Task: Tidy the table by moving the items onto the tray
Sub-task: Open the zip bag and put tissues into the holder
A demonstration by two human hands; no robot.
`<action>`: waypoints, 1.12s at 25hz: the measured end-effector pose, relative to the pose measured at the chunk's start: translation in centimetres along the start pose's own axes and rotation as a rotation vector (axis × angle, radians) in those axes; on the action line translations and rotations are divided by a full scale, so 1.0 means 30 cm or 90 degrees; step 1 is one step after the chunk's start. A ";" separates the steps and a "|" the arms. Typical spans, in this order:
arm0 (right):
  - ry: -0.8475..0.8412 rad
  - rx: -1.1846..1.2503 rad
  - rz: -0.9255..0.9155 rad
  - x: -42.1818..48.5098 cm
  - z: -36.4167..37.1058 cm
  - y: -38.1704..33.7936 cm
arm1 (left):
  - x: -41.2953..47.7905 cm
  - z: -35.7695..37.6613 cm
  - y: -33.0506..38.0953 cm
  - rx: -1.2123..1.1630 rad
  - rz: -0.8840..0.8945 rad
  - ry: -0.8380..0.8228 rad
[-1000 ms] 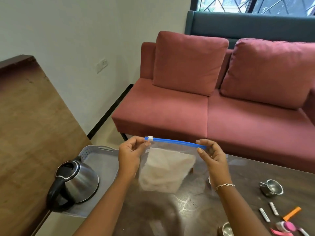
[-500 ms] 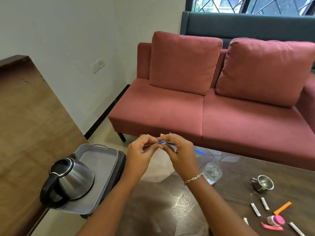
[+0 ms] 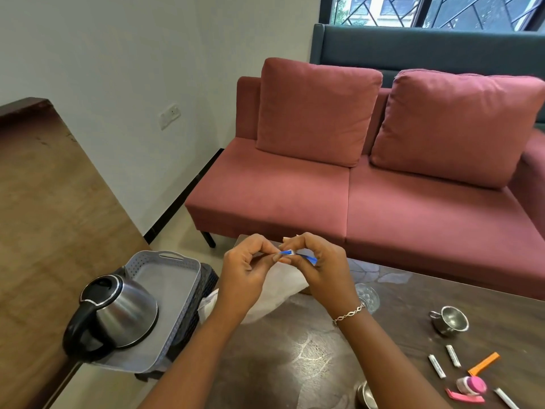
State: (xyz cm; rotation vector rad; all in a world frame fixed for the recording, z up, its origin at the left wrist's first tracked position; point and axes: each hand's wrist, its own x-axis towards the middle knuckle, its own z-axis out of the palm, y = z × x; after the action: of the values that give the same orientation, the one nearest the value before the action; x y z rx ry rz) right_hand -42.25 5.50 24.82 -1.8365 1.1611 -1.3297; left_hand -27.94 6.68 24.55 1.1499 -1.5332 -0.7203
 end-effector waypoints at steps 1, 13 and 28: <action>0.000 0.001 -0.001 -0.002 -0.008 -0.001 | 0.001 0.004 0.007 -0.004 0.008 -0.002; 0.052 -0.148 0.057 -0.029 -0.198 0.102 | 0.060 -0.134 0.026 -0.187 -0.068 0.130; 0.030 -0.297 -0.104 0.019 -0.190 0.045 | 0.064 -0.019 0.066 0.073 -0.142 -0.226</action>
State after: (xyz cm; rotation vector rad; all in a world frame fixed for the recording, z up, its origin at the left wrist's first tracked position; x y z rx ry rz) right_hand -47.97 4.55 25.81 -2.2793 1.4669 -1.2699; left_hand -28.00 5.68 27.18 1.3465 -1.7748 -1.0417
